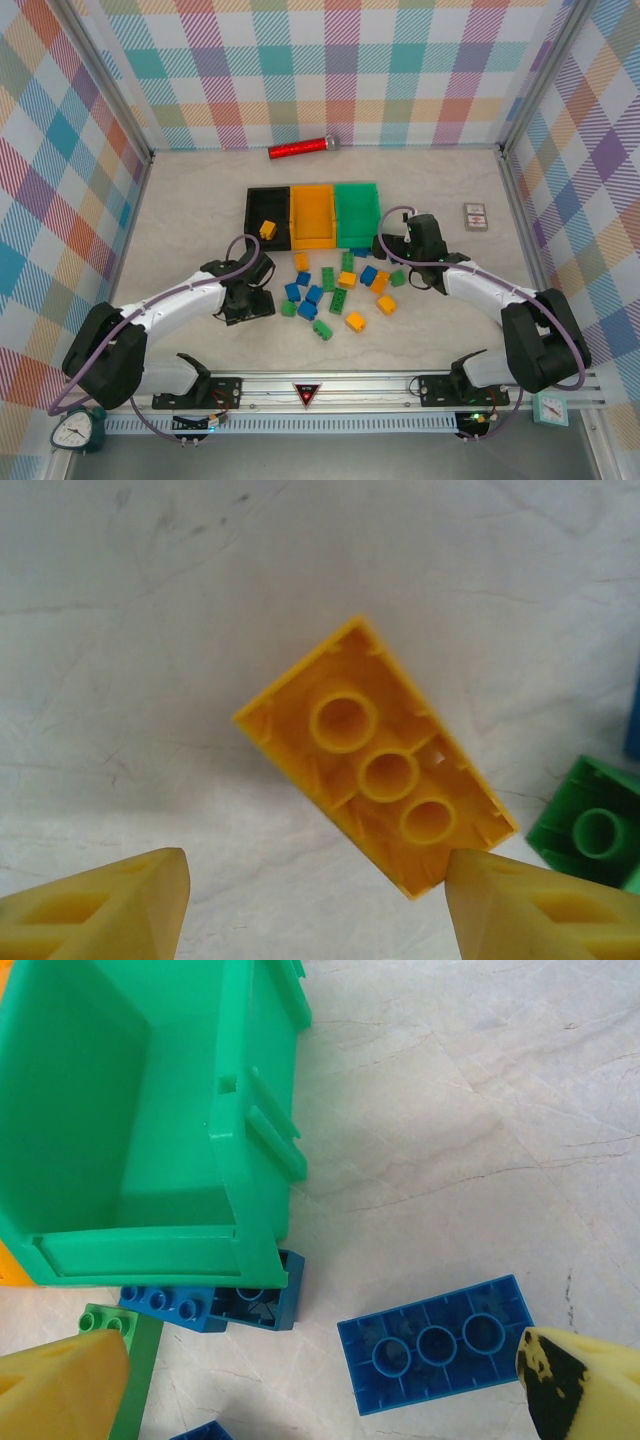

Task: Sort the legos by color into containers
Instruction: Pick up the lego from the middle-left of the table.

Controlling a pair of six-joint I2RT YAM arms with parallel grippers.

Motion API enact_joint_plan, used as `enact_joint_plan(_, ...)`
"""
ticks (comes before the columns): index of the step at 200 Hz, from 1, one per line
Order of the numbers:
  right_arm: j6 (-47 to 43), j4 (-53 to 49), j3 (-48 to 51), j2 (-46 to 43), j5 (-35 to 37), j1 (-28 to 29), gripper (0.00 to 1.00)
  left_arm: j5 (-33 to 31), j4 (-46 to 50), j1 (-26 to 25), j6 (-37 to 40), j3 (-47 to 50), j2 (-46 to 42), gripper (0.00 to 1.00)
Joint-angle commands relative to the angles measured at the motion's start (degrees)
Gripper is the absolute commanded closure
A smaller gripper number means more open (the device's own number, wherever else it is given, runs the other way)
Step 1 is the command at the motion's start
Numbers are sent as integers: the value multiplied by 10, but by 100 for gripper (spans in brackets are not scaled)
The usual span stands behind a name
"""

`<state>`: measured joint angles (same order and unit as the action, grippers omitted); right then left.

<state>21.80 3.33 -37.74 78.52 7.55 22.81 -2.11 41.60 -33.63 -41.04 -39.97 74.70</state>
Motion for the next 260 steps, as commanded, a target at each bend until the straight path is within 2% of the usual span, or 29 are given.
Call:
enact_joint_plan(1,-5,-8,-20,9,4,4,1,-10,-14,-3,-58,4,-9,33)
enact_joint_plan(24,-5,-8,-20,7,4,5,0,-18,-24,-3,-59,-5,13,35)
enact_joint_plan(65,-7,-9,-20,4,5,6,1,10,-65,-3,-68,-16,52,34)
enact_joint_plan(131,-5,-11,-20,5,3,8,1,-10,-80,1,-102,-43,73,38)
enact_joint_plan(178,-7,-14,-20,1,8,8,1,-10,-74,2,-76,-69,110,48)
enact_joint_plan(194,-7,-13,-19,1,8,7,1,-26,-67,2,-67,-70,108,59)
enact_joint_plan(209,-7,-12,-21,4,8,7,1,-48,-54,2,-56,-77,105,61)
enact_joint_plan(217,-7,-12,-21,5,7,8,1,-61,-44,2,-52,-82,105,66)
enact_joint_plan(229,-6,-11,-21,6,6,8,1,-71,-32,2,-45,-88,102,68)
enact_joint_plan(235,-6,-12,-22,7,6,8,1,-74,-29,1,-42,-90,97,76)
enact_joint_plan(260,-6,-11,-22,7,6,7,1,-78,-29,1,-26,-96,70,85)
